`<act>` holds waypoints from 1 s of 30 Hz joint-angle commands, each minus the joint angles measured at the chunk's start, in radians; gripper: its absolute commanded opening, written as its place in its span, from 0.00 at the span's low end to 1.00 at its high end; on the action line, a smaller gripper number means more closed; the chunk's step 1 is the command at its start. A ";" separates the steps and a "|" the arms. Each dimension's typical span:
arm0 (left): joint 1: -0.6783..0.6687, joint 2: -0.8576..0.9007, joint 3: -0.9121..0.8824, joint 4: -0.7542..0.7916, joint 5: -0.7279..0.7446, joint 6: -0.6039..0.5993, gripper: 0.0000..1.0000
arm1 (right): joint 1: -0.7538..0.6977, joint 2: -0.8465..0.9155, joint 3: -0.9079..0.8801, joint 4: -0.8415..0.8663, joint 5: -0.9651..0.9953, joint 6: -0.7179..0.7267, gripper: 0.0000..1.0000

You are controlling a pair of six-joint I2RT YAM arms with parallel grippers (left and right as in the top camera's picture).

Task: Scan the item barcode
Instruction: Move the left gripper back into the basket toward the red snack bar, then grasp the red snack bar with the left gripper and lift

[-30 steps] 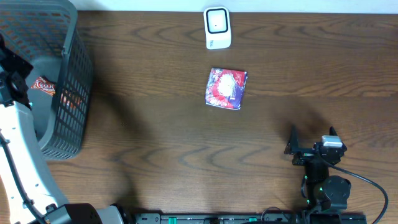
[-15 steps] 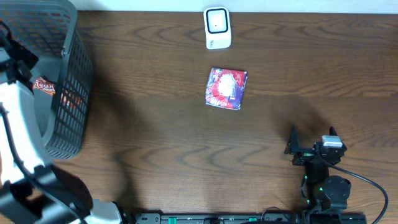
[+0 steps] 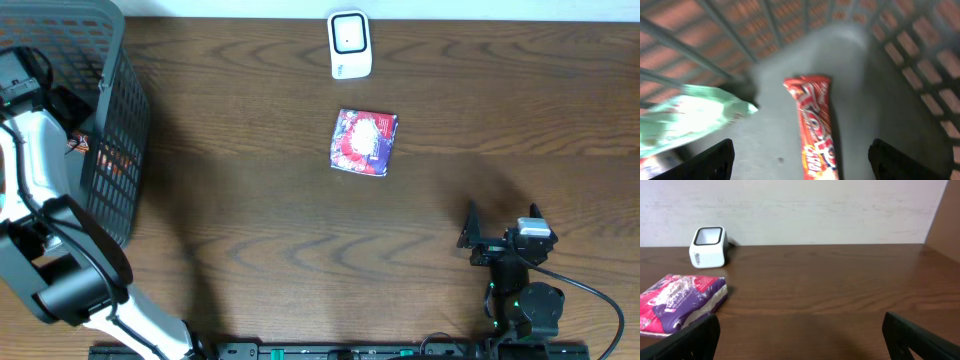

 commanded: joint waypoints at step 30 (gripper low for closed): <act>0.002 0.225 -0.004 -0.017 0.081 -0.019 0.08 | 0.008 -0.005 -0.001 -0.004 -0.002 0.010 0.99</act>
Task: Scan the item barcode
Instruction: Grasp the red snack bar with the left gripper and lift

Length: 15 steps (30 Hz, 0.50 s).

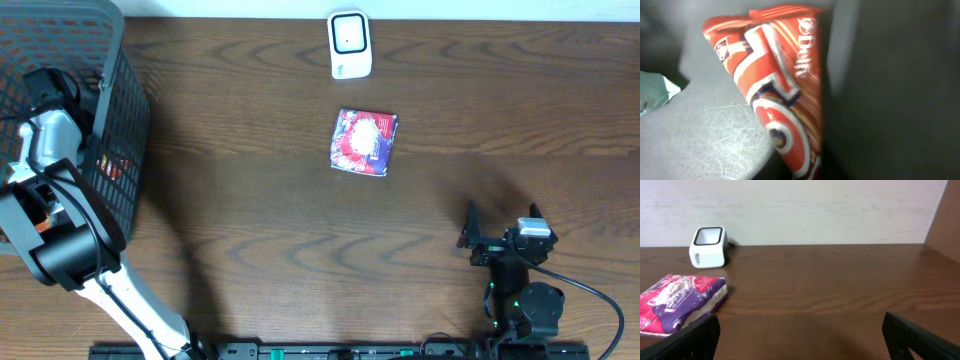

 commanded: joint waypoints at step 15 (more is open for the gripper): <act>0.003 -0.488 -0.006 -0.101 0.075 -0.037 0.07 | 0.008 -0.005 -0.001 -0.003 -0.002 0.010 0.99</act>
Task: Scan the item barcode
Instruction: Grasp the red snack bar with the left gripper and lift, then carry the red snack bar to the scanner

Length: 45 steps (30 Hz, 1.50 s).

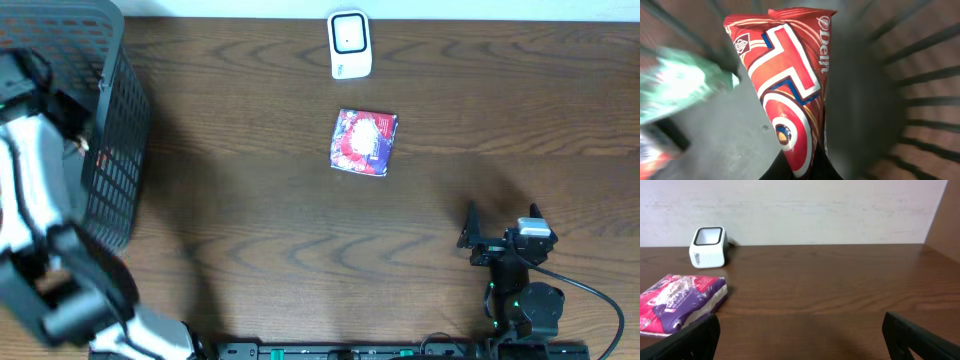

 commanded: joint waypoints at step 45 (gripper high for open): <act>-0.758 0.036 0.011 -0.134 0.293 0.217 0.07 | 0.008 -0.005 -0.001 -0.003 -0.002 0.010 0.99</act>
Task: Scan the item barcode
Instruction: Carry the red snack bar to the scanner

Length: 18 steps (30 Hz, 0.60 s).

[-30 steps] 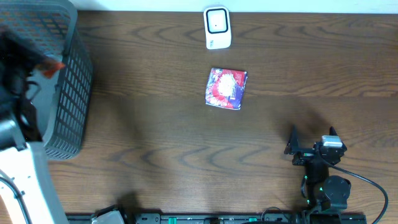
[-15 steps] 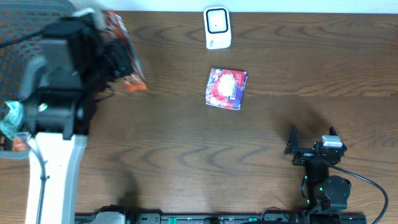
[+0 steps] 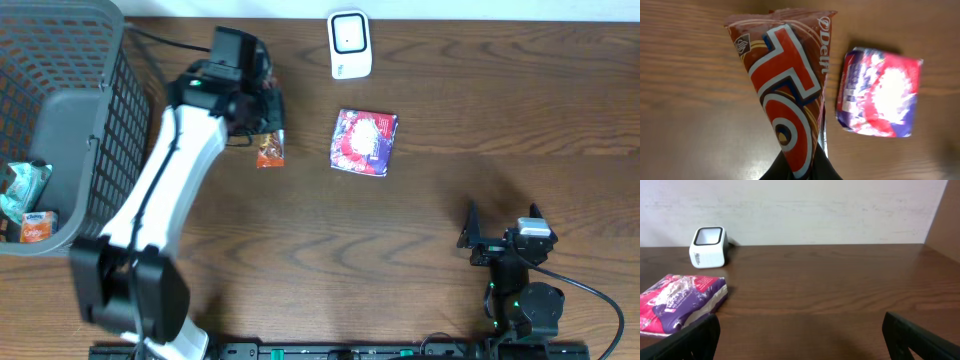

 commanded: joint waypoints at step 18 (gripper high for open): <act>-0.105 0.296 0.007 0.166 0.004 0.015 0.07 | 0.008 -0.005 -0.001 -0.004 -0.002 0.010 0.99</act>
